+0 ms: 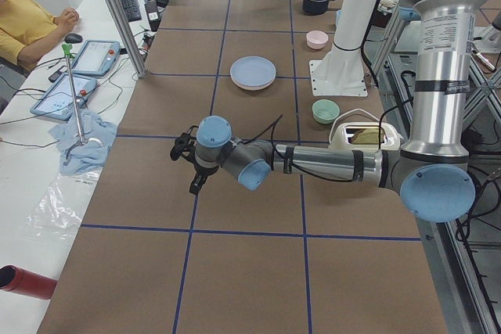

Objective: Stack three plates with pink and blue

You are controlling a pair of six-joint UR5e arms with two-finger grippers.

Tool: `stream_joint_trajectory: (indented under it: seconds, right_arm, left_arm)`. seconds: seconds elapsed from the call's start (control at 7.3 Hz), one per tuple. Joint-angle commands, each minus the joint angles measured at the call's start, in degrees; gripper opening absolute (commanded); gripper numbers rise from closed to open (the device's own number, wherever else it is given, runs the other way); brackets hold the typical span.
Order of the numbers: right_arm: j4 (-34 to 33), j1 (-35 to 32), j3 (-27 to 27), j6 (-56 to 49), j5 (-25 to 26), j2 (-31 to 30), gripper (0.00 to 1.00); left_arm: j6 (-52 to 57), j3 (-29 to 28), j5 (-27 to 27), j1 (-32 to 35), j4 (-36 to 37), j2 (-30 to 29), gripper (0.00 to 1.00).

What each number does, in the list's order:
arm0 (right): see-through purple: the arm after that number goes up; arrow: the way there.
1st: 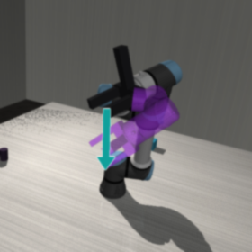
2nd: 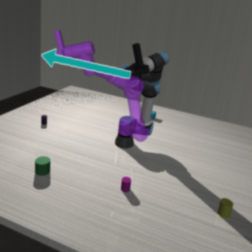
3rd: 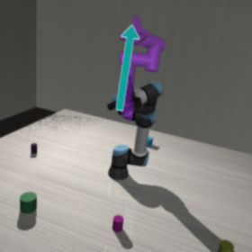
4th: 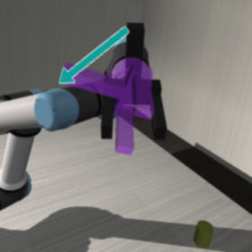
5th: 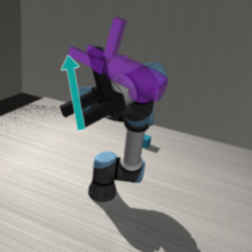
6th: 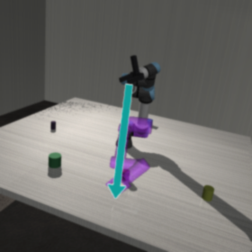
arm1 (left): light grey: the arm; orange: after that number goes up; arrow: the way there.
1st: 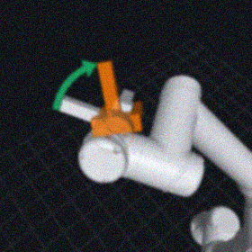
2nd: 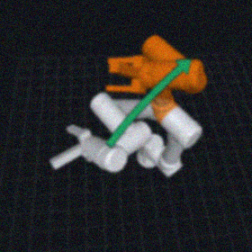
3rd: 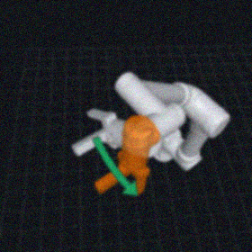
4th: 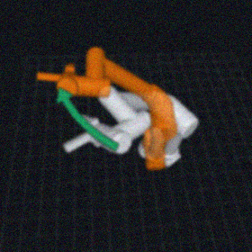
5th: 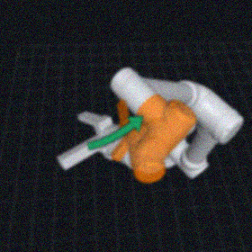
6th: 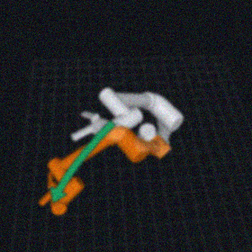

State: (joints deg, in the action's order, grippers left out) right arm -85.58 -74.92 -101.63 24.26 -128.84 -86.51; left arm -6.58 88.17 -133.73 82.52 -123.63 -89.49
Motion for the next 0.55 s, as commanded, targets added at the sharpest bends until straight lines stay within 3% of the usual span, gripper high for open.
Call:
stream_joint_trajectory:
  seconds: [0.0,0.14,0.41]
  right_arm:
    - [-5.12,-8.8,4.48,-10.96,-4.54,-0.58,1.0]
    - [-4.95,-10.93,5.29,-14.81,-7.37,-2.59,1.0]
    - [-5.21,-11.39,5.39,-17.05,-6.96,-3.05,1.0]
  left_arm:
    - [8.23,-3.18,-0.21,7.55,2.5,0.02,1.0]
    - [8.16,-3.1,-0.39,7.74,5.3,-1.03,1.0]
    - [8.34,-3.1,-0.56,7.74,7.35,-2.71,1.0]
